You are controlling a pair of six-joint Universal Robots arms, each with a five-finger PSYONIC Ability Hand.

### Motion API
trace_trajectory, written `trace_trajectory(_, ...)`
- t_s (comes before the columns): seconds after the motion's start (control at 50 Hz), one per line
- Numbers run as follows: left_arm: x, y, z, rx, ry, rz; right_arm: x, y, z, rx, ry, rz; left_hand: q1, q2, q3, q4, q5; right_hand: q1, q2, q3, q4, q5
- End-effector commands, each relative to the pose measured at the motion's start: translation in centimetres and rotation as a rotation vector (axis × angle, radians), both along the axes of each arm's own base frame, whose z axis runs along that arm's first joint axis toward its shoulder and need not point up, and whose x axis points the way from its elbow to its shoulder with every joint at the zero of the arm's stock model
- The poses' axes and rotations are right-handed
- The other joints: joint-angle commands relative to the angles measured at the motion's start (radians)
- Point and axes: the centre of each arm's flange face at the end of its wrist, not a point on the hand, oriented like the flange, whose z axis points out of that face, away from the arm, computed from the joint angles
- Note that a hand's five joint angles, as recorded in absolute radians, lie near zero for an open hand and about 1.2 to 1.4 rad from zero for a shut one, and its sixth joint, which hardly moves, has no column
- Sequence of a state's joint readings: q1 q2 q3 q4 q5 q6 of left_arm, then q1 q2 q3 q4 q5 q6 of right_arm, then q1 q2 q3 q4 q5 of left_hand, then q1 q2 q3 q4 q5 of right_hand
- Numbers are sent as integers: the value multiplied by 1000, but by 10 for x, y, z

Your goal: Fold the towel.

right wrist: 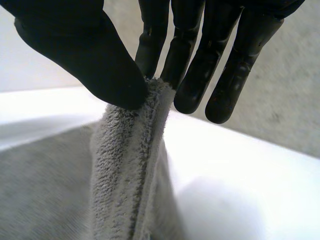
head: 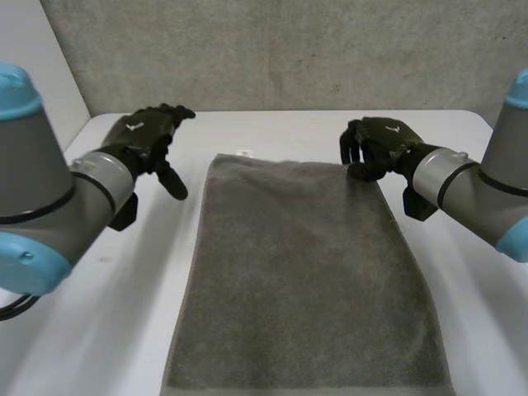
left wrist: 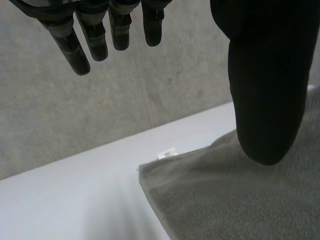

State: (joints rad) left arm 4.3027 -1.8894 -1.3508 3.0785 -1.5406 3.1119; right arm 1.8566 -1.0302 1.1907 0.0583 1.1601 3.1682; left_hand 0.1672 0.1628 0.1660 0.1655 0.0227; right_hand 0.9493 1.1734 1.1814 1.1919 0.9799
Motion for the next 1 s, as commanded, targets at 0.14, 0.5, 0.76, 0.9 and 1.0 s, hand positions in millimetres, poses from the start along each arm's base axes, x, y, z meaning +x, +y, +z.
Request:
trace_trajectory(0.14,-62,-17,-70,1,-63,-202,31,92,28,34,42,227,37,42,39,39,7,447,223,215,204,242)
trace_trajectory(0.5,-116,7,-89,-3,-37,-427,22,95,20,13,105,213,1229,1233,1230,1231,1199,447,223,215,204,242)
trace_trajectory(0.76,-78,-28,-59,-58,-36,-187,-15,75,19,109,45,-7,1229,1233,1230,1231,1199,-775,-999,-1007,-1017,-980)
trace_trajectory(0.9,-68,-21,-54,-51,-47,-176,-53,68,-5,250,7,-165,1229,1233,1230,1231,1199,-775,-999,-1007,-1017,-980)
trace_trajectory(1.0,-67,-16,-50,-50,-47,-178,-56,83,-33,378,6,-163,1229,1233,1230,1231,1199,-775,-999,-1007,-1017,-980)
